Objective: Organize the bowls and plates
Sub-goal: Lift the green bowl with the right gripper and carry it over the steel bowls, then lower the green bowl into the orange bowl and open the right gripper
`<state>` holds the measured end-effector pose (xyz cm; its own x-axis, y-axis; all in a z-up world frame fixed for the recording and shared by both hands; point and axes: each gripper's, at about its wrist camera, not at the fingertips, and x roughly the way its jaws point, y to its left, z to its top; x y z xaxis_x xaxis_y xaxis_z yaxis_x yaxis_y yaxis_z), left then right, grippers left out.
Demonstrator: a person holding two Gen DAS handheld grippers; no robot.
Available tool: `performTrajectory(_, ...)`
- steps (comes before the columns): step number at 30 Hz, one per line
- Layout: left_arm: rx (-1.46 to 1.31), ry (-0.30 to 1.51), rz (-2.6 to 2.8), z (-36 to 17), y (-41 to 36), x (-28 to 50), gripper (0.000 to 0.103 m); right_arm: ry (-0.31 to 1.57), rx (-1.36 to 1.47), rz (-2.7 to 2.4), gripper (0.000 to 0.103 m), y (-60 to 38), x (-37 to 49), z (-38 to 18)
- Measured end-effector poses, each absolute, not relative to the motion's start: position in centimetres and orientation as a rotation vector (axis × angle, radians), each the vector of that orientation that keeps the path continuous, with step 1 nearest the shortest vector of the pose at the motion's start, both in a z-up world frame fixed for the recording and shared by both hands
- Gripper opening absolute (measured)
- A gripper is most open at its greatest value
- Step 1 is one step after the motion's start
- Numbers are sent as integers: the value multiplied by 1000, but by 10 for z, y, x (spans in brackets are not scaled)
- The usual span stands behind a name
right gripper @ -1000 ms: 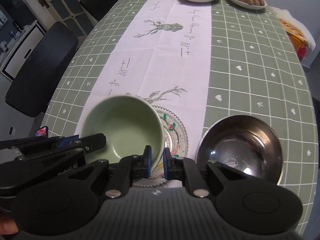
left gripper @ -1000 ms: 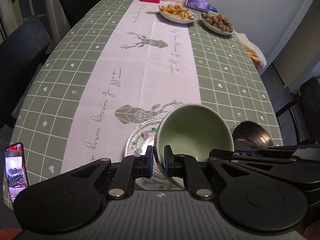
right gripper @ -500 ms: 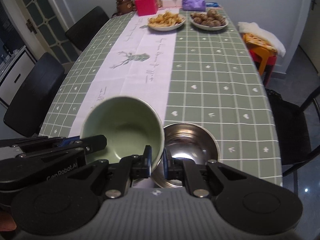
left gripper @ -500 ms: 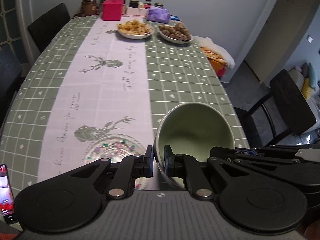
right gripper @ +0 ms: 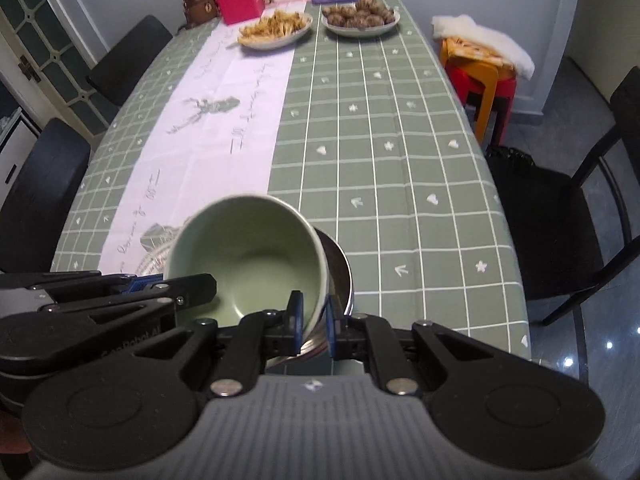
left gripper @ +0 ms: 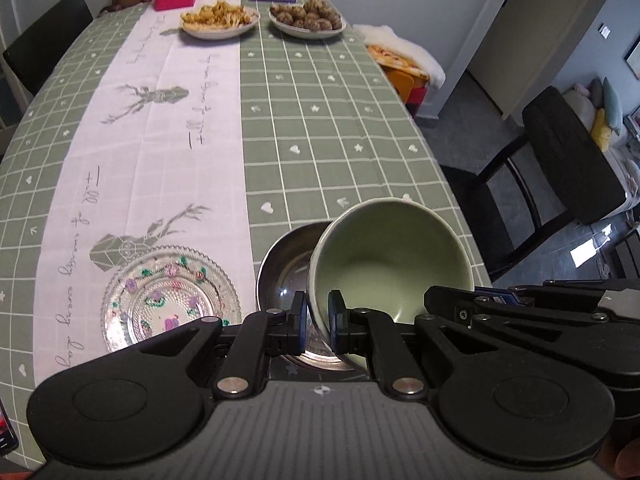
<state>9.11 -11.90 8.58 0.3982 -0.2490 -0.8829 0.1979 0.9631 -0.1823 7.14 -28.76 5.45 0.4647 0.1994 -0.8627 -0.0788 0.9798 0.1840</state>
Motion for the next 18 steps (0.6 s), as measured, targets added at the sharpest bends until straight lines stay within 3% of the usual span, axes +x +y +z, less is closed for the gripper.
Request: performTrajectory(18, -55, 1240, -277, 44, -114, 117, 12, 1191, 119, 202, 9, -286, 103, 5)
